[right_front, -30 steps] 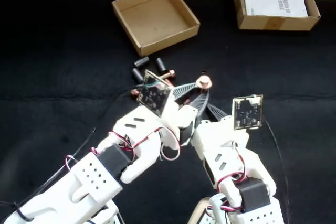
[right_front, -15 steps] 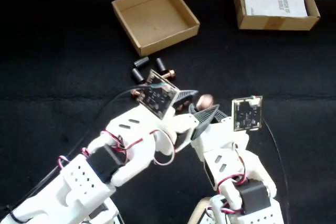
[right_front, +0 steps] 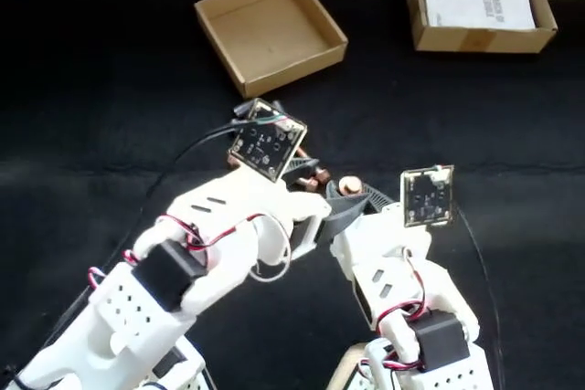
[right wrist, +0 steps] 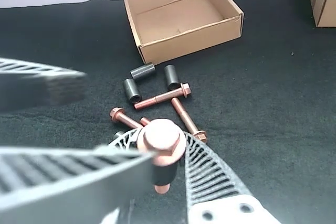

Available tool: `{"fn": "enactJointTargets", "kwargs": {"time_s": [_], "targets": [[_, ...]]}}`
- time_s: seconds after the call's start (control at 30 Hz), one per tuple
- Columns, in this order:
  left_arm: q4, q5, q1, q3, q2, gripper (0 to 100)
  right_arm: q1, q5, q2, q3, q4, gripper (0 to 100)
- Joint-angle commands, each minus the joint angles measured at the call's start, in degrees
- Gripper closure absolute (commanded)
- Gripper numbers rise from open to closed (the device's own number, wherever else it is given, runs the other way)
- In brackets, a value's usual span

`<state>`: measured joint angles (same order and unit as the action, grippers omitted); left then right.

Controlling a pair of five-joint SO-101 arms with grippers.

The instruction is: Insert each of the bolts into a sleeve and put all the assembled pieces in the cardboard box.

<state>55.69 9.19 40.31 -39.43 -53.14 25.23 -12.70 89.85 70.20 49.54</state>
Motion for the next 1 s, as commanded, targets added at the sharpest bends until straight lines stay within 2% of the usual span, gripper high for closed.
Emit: {"fn": "enactJointTargets", "kwargs": {"time_s": [0.0,0.27,0.4,0.5,0.7,0.97], "targets": [[9.1,0.5,-0.3,6.5,-3.4,72,-1.1,0.2,0.5,-0.7,-1.4,99.1],[11.3,1.0,-0.4,7.8,-22.1,74,-3.7,0.3,0.3,1.3,-3.9,99.1],[13.8,0.5,-4.8,7.1,-28.6,89,-3.8,2.5,0.2,-2.6,-7.7,99.1],[14.2,-2.5,-9.5,2.9,-32.1,100,-3.9,4.7,-3.6,-6.3,-10.9,99.1],[13.7,-3.2,-17.7,-7.4,-41.5,99,-7.6,4.7,-22.3,-20.7,-12.7,99.1],[13.7,-3.2,-31.7,-21.0,-51.3,99,-7.3,5.0,-44.3,-40.6,-12.7,99.1]]}}
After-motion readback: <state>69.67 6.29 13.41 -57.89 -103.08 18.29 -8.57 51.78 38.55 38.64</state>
